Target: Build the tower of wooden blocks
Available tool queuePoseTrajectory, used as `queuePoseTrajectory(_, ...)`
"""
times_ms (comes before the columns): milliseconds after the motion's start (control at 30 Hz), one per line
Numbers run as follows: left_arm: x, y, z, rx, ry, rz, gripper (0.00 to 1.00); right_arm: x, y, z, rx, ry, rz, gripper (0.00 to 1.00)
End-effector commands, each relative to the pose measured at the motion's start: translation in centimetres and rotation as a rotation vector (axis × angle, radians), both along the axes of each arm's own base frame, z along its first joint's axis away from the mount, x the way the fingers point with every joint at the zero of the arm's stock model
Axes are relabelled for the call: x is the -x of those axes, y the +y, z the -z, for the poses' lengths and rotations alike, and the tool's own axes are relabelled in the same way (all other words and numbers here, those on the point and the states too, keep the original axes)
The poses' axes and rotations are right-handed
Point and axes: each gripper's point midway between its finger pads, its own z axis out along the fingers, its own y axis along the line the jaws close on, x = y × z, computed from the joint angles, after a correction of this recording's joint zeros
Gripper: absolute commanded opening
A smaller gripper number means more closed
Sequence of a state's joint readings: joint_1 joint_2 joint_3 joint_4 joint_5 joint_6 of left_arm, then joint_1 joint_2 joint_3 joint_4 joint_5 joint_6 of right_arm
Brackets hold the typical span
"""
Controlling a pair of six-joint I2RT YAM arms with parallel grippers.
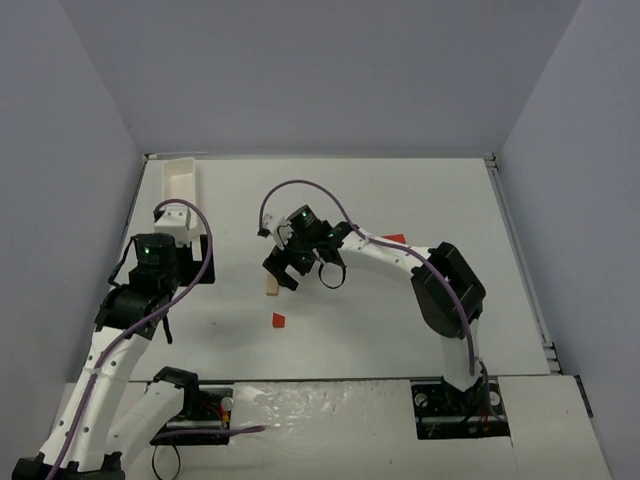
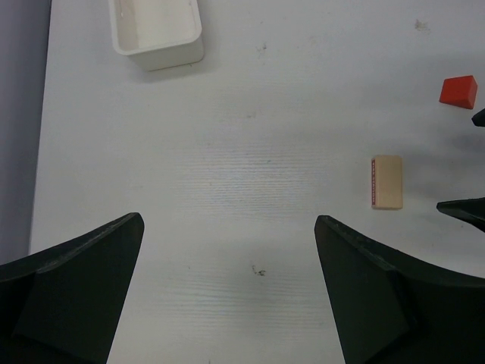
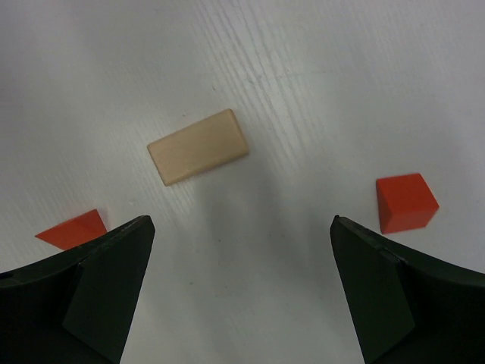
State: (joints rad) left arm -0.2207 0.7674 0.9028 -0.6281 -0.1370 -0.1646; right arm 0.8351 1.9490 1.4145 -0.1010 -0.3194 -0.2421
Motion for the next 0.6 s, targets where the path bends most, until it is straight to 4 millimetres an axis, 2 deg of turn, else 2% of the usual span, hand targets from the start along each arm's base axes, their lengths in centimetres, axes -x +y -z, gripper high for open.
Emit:
queuePoseTrajectory(0,-1.2,0.0,-0.8,0.002,-0.039,-0.011,0.95,0.1,3.7,-1.8,-0.046,-0.066,-0.118,1.0)
queuePoseTrajectory(200,-1.3,-0.1,-0.8,0.003,-0.037,-0.008,0.95,0.8,5.2,0.1,0.007,-0.079,-0.17,0.99)
queuePoseTrajectory(567,-1.4,-0.3,-0.3,0.002,-0.016,0.003,0.95,0.3,5.7,2.0,0.083,-0.127,-0.18,0.83)
